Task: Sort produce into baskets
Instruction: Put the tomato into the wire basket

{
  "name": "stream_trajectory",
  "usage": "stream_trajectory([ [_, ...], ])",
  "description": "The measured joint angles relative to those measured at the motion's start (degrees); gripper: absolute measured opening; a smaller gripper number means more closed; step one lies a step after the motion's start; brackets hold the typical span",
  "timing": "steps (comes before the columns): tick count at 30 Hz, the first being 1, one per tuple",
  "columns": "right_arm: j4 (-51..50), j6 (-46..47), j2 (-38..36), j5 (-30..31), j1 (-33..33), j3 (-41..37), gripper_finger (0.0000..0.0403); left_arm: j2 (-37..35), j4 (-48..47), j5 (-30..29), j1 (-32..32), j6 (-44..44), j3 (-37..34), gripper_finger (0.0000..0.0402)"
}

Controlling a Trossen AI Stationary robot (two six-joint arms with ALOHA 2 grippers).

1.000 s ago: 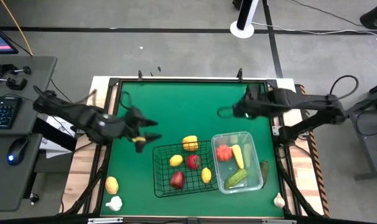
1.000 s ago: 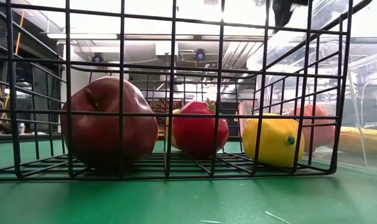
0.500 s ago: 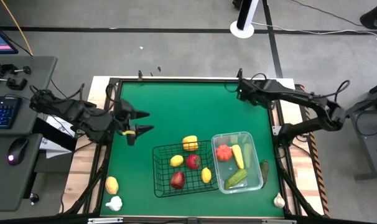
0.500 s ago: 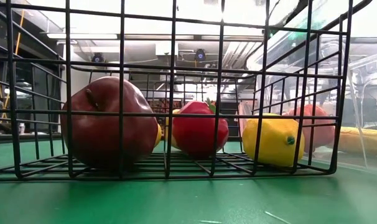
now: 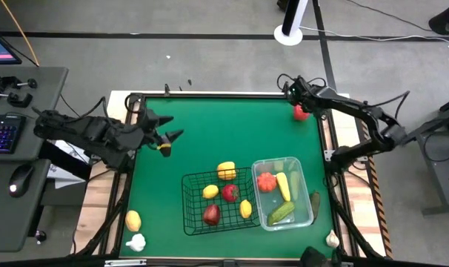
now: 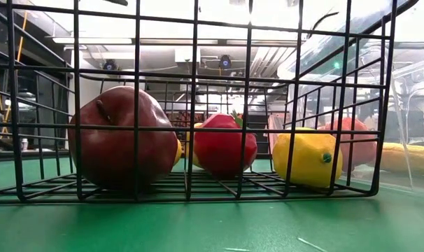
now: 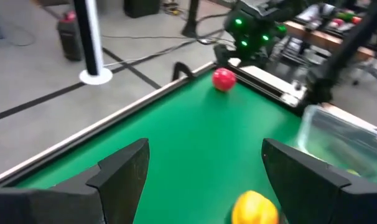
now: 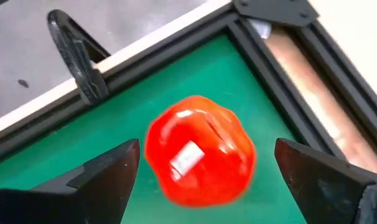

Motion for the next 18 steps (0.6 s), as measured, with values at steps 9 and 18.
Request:
stream_trajectory([
  [9, 1.95, -4.00, 7.59, 0.37, -0.56, 0.10, 0.0365, 0.43, 0.02, 1.12, 7.46, -0.02, -0.05, 0.0298],
  [18, 2.40, -10.29, 12.28, 2.24, -0.54, 0.46, 0.0365, 0.52, 0.00, 5.58, 10.71, 0.76, -0.05, 0.0298],
])
